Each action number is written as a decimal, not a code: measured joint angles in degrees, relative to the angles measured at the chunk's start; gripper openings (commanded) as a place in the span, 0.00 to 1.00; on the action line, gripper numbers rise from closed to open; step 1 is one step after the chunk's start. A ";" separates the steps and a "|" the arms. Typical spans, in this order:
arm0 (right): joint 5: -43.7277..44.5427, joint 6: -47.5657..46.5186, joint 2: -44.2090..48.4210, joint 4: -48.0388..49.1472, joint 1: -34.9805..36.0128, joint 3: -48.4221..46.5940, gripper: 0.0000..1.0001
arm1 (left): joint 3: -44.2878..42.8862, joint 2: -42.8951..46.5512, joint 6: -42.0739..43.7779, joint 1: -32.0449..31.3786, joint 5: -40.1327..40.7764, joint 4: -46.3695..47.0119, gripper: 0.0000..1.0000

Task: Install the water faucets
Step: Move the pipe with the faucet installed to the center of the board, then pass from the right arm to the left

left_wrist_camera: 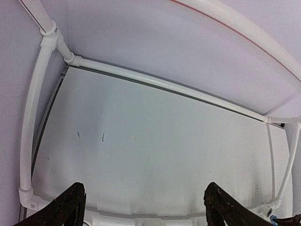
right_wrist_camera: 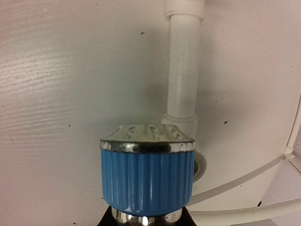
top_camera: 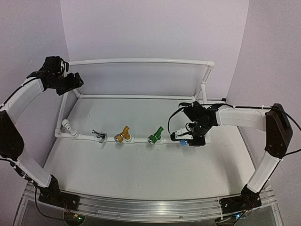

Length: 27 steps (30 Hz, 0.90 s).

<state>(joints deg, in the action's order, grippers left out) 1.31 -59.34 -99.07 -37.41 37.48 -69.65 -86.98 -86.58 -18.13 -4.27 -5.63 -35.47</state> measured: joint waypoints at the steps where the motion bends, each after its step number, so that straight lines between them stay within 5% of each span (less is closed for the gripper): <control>1: 0.26 -0.33 -0.01 -0.78 -0.47 0.63 0.00 | 0.00 0.95 -0.18 0.04 -0.28 -0.07 0.87; 8: -0.44 -0.18 -0.08 -5.95 -4.40 0.70 0.00 | 0.00 5.08 -1.23 -1.45 -0.85 -0.58 0.90; 13: -10.73 6.11 -0.06 -10.81 -4.86 -11.30 0.00 | 2.26 6.80 -0.02 -5.98 -2.62 0.18 0.92; 20: -26.96 27.57 0.63 -11.18 -6.43 -34.45 0.00 | 7.27 13.80 5.67 -12.89 -6.91 5.04 0.92; 27: -40.05 53.53 -0.84 -8.05 -8.19 -49.13 0.00 | 10.53 16.90 16.14 -29.91 -7.71 12.11 0.90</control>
<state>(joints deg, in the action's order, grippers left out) -38.74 -5.81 -99.90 -45.45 29.29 -118.78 -76.45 -69.67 -1.99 -34.18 -13.34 -23.36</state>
